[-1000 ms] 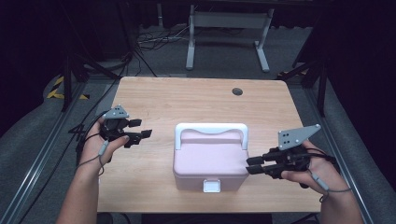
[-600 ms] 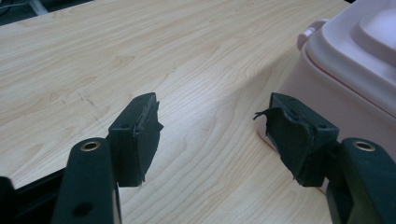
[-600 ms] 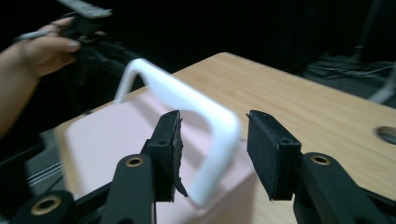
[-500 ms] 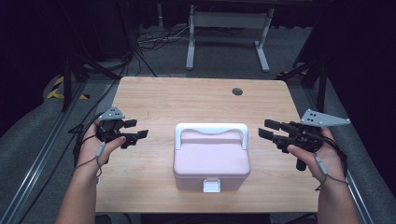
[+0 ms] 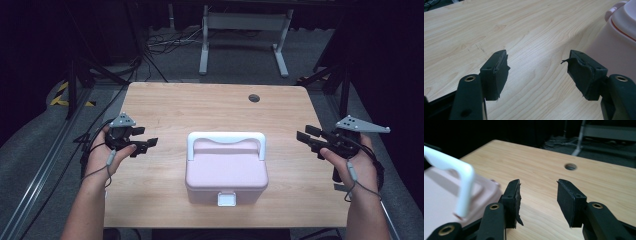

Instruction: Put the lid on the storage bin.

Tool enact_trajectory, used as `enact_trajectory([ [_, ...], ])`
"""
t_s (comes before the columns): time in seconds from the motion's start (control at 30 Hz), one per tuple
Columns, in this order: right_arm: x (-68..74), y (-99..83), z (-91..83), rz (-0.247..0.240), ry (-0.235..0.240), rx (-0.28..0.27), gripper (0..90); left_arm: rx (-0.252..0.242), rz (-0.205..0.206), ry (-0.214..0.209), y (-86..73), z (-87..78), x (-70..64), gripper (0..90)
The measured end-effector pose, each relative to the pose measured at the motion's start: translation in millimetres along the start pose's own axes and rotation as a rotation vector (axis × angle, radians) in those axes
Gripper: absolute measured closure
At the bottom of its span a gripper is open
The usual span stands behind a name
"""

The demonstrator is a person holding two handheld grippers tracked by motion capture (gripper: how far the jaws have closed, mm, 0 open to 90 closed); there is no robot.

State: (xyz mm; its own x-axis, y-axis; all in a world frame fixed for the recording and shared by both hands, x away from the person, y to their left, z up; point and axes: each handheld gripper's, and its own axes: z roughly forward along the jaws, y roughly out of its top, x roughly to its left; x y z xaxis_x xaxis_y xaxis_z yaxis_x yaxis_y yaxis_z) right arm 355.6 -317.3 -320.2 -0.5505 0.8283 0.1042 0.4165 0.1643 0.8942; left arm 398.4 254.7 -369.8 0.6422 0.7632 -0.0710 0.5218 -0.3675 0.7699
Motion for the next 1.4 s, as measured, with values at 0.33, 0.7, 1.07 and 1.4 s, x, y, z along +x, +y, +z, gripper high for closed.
enact_trajectory([
  [0.33, -30.3, -22.6, 19.4, -0.009, -0.082, 0.118, 42.7, 0.054, 0.012, 0.03, -2.7, 7.7, 4.3, 31.6],
  [0.7, -48.5, -47.5, 49.4, -0.019, -0.053, 0.246, 32.4, 0.098, -0.003, 0.023, -12.4, 18.1, 15.1, 30.6],
  [1.07, -56.5, -74.0, 76.1, 0.013, -0.061, 0.459, 29.4, 0.138, -0.018, 0.017, -19.5, 25.2, 21.6, 29.6],
  [1.4, -51.5, -85.6, 92.6, -0.006, 0.0, 0.53, 28.8, 0.199, -0.024, -0.026, -21.9, 32.2, 19.9, 27.3],
])
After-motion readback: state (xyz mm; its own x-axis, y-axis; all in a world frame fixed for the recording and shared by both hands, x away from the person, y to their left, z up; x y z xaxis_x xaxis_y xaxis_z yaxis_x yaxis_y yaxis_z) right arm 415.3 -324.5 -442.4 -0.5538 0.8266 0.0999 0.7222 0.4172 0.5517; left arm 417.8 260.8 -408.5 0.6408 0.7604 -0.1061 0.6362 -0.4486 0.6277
